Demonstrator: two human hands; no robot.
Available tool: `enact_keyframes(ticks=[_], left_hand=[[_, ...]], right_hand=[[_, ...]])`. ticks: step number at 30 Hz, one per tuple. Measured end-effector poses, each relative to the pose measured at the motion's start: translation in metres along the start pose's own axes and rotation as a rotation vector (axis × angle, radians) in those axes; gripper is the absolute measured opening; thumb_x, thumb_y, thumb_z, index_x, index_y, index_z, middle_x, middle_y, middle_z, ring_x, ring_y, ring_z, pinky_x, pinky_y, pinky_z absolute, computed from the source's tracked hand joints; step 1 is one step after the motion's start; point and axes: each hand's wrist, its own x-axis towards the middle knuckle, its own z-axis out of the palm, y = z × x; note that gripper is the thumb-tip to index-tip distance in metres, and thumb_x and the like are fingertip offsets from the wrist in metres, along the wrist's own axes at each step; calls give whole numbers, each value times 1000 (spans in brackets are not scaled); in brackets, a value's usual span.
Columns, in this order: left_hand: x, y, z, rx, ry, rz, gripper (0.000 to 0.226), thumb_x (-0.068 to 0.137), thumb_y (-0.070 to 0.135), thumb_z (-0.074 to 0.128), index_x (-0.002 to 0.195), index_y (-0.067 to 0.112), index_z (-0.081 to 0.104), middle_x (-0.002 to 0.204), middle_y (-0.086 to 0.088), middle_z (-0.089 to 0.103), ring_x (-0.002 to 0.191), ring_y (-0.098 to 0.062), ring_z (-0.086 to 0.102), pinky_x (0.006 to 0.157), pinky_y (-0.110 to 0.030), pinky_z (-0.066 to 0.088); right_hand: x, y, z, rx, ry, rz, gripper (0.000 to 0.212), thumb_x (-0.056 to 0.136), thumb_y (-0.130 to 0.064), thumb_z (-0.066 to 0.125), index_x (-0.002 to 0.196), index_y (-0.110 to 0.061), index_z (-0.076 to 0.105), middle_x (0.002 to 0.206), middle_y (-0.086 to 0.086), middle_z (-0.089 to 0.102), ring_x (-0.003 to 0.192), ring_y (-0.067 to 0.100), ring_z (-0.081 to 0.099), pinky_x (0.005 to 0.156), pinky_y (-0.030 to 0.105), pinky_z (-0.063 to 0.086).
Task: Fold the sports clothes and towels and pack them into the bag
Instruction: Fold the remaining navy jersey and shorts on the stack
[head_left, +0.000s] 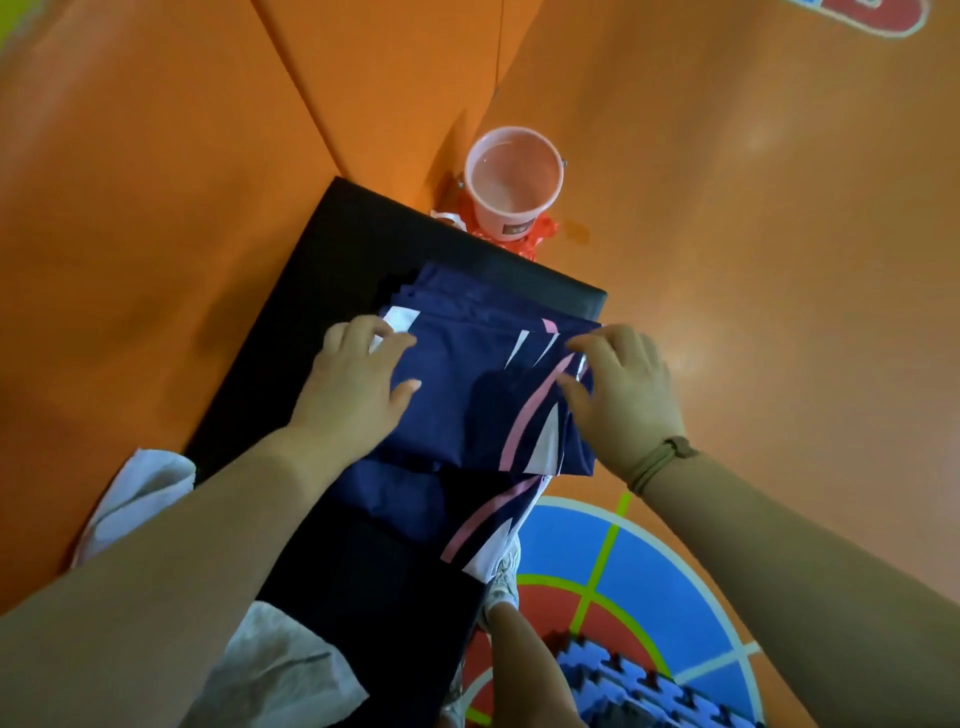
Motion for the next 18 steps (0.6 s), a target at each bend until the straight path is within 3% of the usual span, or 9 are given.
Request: enact_keyframes(ticks=[3,6,9,13,18], left_hand=[[-28,-9,27,102,-123,181,57,61,24,86,112,7,65,115,-17,58,105,-31,40,83,-50,53],[-45,-18,47,220,-251,294,71,54,29,88,118,9,64,125,-17,58,116,-33,43,93,-51,47],[-43,-25,53,305,-286,307,77,55,27,89,124,12,61,131,-17,56,119,-38,52,95,-52,45],[-30,-39,58,335,-264,341,83,52,10,89,129,16,57,133,-14,55,117,-38,54,95,-49,45],[-18,-50,58,241,-271,366,84,53,-6,81,131,13,55,135,-8,55,117,-34,56,96,-45,47]], right_hand=[[-38,-8,19,-36,-104,-209,35,68,-23,73,98,-8,65,97,12,62,84,36,59,64,43,52],[-66,-10,39,-111,-301,-327,54,58,-28,83,104,-8,62,108,12,63,97,35,61,72,42,53],[-71,-5,54,-248,-424,-287,73,52,-34,86,116,-9,62,123,14,60,115,33,55,87,48,51],[-63,6,65,-332,-461,-203,89,48,-27,89,128,-11,55,133,14,54,124,29,48,91,58,45],[-54,10,76,-333,-390,-207,76,52,-9,82,124,-9,57,128,14,58,117,30,56,87,55,49]])
